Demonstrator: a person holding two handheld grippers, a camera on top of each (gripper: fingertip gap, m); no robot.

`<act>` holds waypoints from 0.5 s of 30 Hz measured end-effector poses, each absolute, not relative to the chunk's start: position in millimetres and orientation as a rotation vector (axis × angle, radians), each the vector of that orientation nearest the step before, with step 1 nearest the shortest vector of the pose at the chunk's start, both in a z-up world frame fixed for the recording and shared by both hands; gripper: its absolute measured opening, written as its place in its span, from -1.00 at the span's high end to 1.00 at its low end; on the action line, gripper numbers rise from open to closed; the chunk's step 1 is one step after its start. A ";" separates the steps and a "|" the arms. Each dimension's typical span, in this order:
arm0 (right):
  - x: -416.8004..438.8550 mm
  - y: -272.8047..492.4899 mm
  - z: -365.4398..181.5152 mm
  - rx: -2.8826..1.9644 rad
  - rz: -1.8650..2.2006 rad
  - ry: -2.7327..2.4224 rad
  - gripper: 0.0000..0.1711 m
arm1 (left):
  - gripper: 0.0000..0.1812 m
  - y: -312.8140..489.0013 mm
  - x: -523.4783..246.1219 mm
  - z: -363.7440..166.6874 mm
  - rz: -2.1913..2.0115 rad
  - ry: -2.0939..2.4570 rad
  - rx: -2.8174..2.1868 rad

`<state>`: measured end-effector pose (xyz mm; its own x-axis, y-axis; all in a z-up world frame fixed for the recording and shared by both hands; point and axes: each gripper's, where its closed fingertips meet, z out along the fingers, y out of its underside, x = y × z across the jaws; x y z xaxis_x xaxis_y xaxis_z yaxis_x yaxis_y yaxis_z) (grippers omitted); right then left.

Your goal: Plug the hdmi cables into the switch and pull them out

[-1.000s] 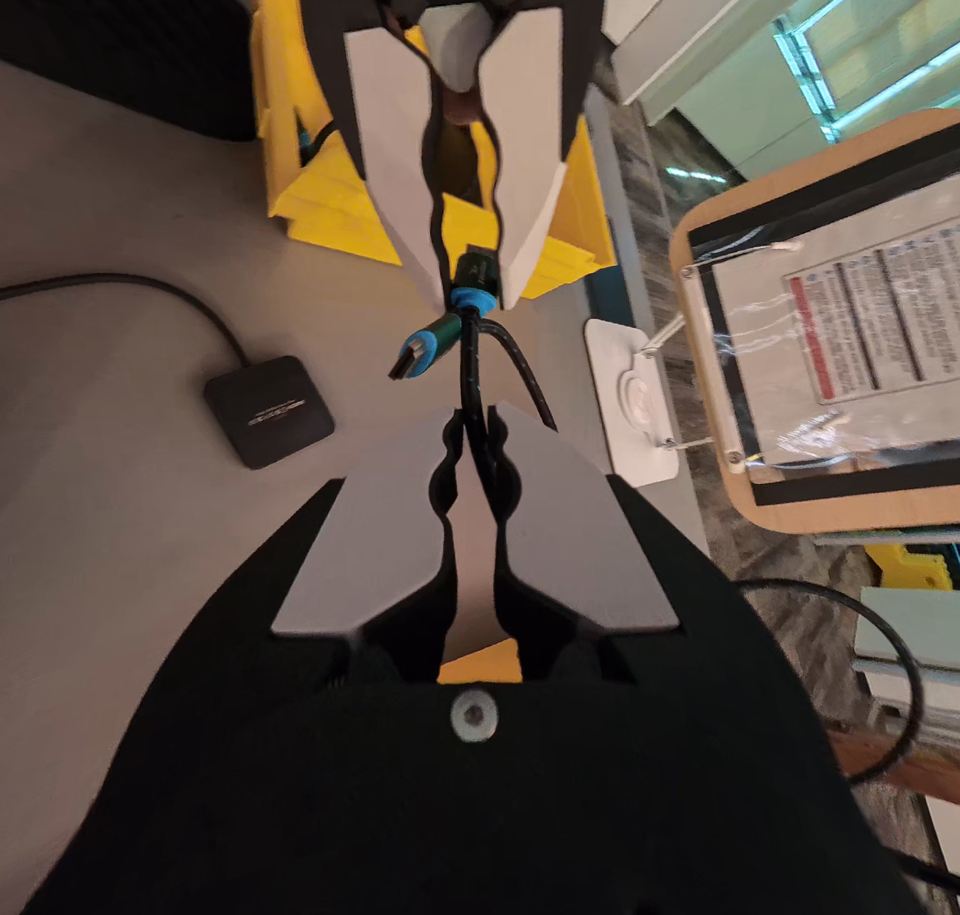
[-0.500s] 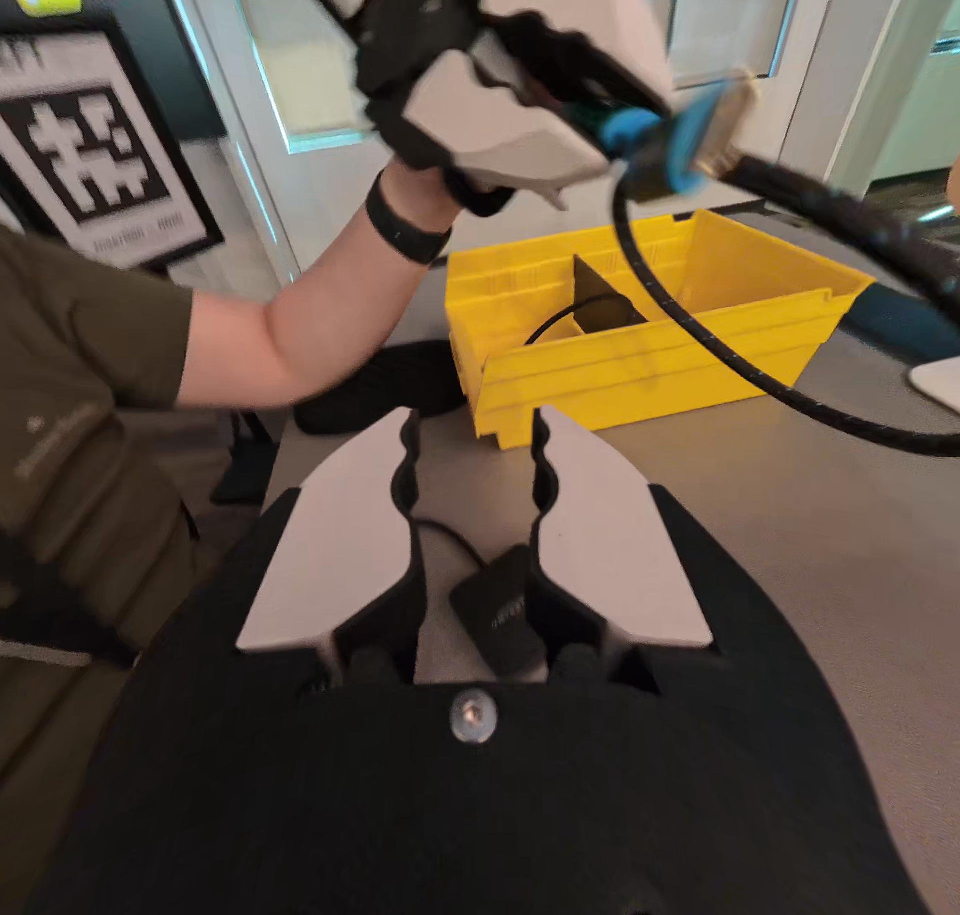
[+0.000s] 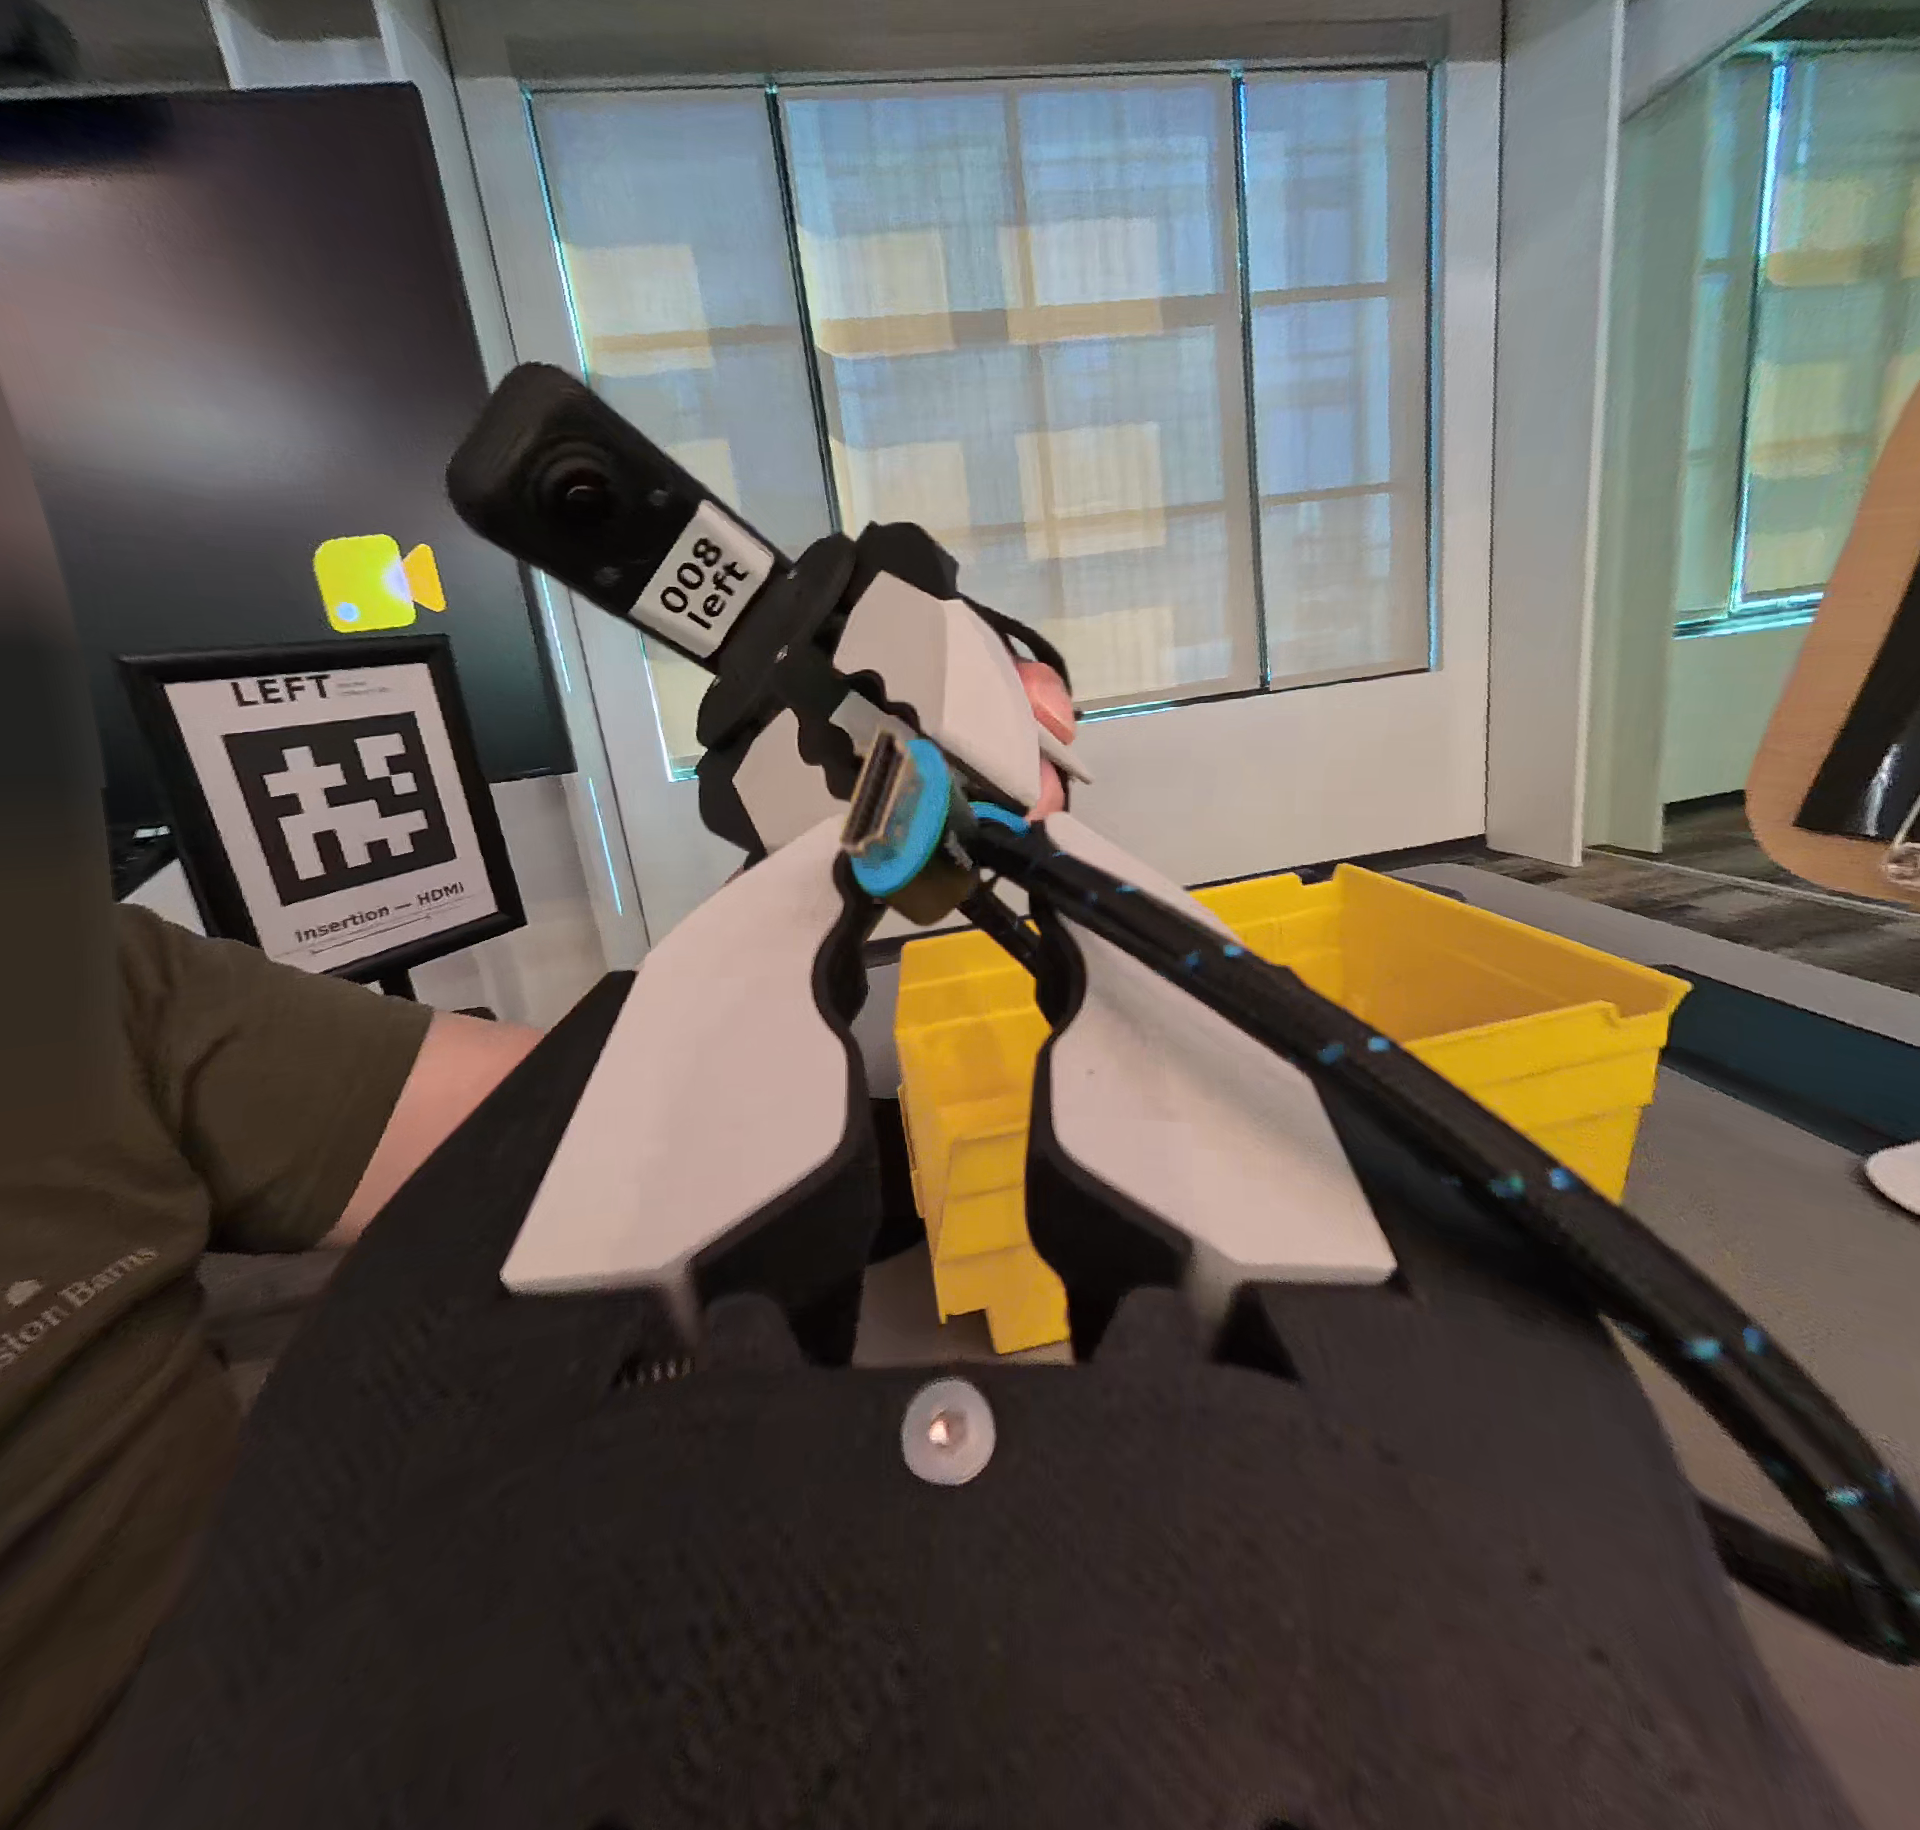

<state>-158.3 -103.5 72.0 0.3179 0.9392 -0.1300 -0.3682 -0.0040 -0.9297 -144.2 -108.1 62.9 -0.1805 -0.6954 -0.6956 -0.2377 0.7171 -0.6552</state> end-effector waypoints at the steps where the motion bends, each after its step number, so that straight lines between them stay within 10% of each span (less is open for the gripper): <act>1: -158.7 -102.3 70.2 -1.143 1.162 -0.659 0.66 | 0.84 -106.9 -144.7 61.3 -0.457 1.754 -0.740; 15: -161.3 -107.9 53.6 -1.273 1.473 -0.647 0.63 | 0.83 -112.1 -139.1 43.2 -0.392 1.843 -0.724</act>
